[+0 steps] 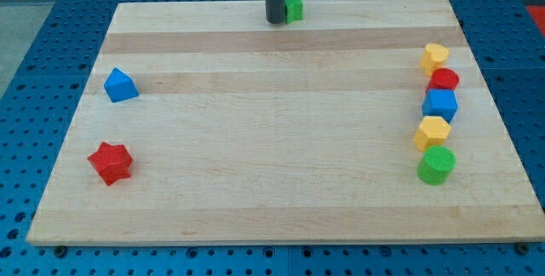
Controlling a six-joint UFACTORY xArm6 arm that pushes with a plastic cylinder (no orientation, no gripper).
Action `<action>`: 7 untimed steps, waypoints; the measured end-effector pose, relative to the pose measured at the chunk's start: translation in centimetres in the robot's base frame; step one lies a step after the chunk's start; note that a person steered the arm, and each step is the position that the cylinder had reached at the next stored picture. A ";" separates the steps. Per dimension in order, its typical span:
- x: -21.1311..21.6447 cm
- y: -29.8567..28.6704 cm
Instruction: Move the green star to the right corner of the board
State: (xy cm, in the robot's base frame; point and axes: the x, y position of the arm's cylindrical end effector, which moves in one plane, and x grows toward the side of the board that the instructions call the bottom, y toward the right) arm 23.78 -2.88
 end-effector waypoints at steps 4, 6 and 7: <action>1.8 8.8; 5.8 2.5; 6.6 8.3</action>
State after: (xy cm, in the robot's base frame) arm 30.41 5.42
